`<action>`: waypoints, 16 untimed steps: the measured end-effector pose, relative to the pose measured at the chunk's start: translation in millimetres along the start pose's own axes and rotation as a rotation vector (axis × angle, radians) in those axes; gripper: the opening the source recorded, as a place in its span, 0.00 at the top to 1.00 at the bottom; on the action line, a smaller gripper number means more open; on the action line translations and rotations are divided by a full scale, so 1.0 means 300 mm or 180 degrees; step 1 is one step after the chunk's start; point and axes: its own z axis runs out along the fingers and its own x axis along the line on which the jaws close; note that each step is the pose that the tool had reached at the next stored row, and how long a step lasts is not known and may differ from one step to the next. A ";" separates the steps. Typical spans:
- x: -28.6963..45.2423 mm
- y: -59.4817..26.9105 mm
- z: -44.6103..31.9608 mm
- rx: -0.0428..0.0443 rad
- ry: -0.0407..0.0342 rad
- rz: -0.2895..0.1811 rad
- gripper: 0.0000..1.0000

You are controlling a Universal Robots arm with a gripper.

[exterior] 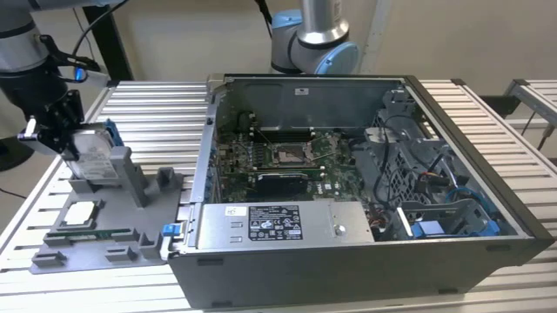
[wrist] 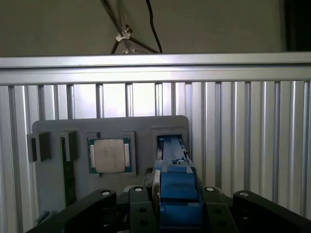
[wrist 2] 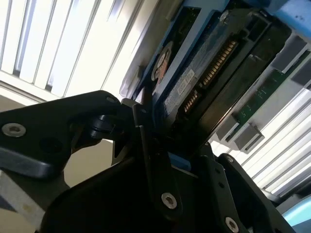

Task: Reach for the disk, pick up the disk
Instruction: 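Pick up the disk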

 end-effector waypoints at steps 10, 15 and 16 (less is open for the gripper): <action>0.000 0.001 -0.061 0.0000 0.0000 0.0000 1.00; -0.001 0.002 -0.109 0.0000 0.0000 0.0001 1.00; -0.001 0.002 -0.121 0.0000 0.0000 0.0000 1.00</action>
